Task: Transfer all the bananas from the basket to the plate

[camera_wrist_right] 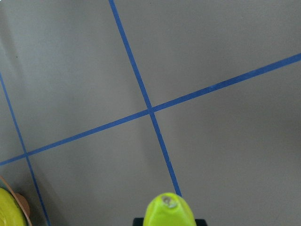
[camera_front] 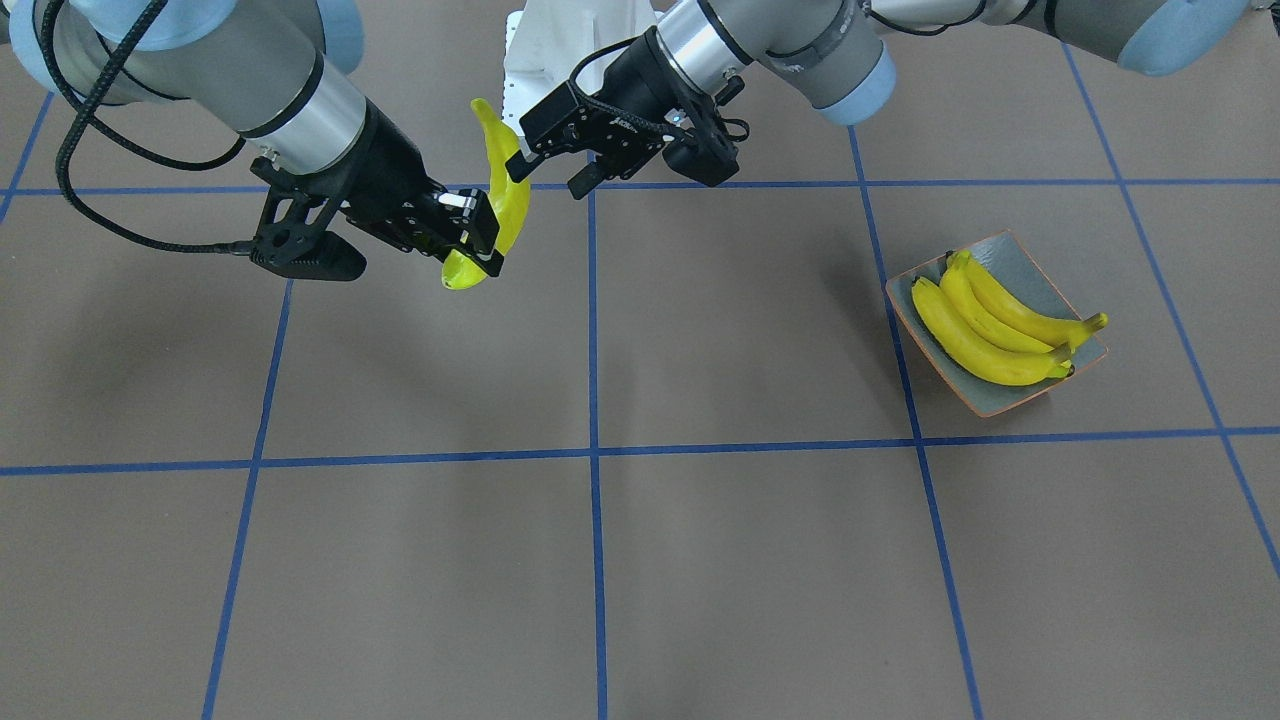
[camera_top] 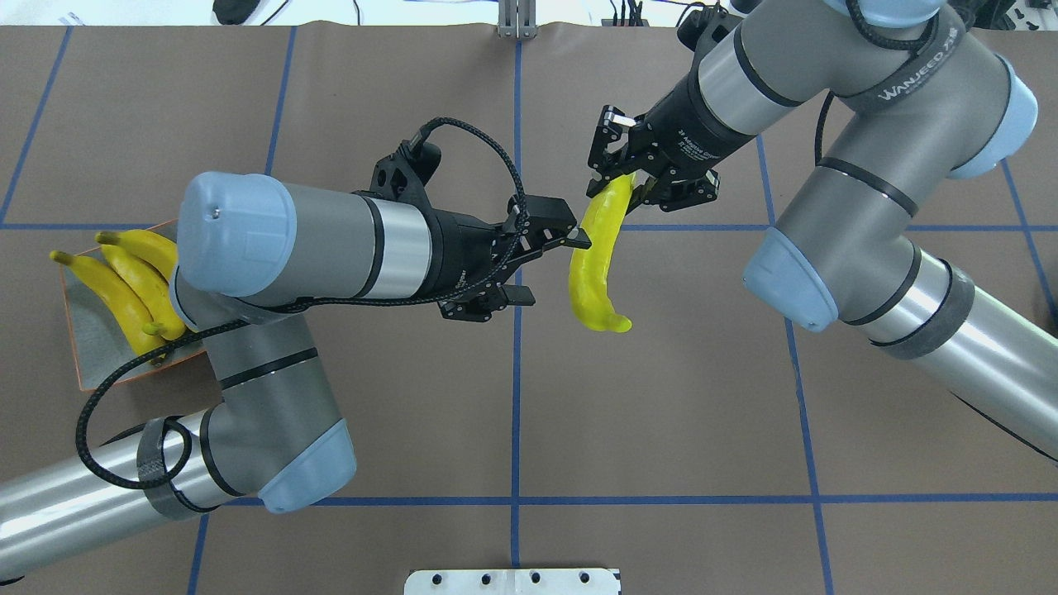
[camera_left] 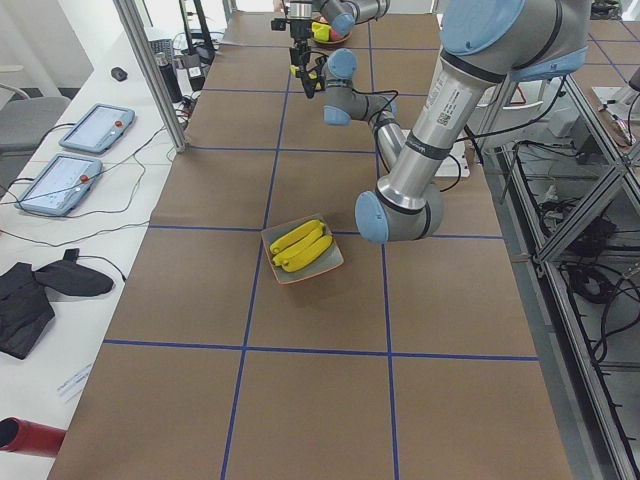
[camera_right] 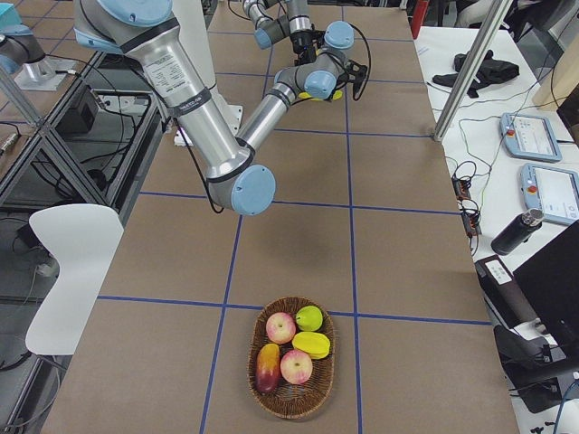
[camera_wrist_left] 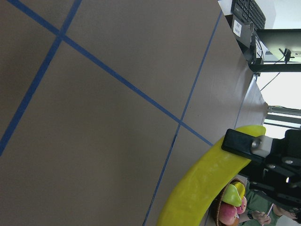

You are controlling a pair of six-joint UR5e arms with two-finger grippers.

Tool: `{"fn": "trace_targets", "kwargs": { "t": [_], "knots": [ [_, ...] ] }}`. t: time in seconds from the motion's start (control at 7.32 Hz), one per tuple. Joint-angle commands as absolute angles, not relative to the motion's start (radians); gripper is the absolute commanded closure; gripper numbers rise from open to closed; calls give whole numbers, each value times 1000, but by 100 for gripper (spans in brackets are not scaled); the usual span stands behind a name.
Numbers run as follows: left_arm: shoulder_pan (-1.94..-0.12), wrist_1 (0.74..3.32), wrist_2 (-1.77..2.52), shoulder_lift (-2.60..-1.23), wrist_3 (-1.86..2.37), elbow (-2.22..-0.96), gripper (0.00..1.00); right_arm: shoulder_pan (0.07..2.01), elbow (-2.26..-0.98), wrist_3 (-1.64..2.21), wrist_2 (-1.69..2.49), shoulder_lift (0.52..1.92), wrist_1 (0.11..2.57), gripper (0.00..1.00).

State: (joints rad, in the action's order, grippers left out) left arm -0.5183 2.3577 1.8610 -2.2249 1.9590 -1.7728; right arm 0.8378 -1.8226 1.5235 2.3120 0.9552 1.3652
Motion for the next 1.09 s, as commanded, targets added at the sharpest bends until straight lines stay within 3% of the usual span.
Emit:
{"fn": "trace_targets", "kwargs": {
  "t": [0.0, 0.55, 0.68, 0.82, 0.96],
  "knots": [
    [-494, 2358, 1847, -2247, 1957, -1752, 1, 831, -1827, 1523, 2315, 956, 1365, 100],
    [-460, 2355, 1826, -2252, 1953, -1752, 1, 831, -1832, 1525, 2315, 956, 1365, 100],
    [-454, 2352, 1821, -2259, 1950, -1746, 5, 831, -1833, 1523, 2315, 957, 1365, 100],
    [-450, 2352, 1821, -2261, 1948, -1744, 19, 831, -1835, 1525, 2316, 957, 1365, 100],
    [-448, 2352, 1821, -2261, 1947, -1744, 47, 831, -1845, 1523, 2316, 965, 1365, 100]
  ]
}}
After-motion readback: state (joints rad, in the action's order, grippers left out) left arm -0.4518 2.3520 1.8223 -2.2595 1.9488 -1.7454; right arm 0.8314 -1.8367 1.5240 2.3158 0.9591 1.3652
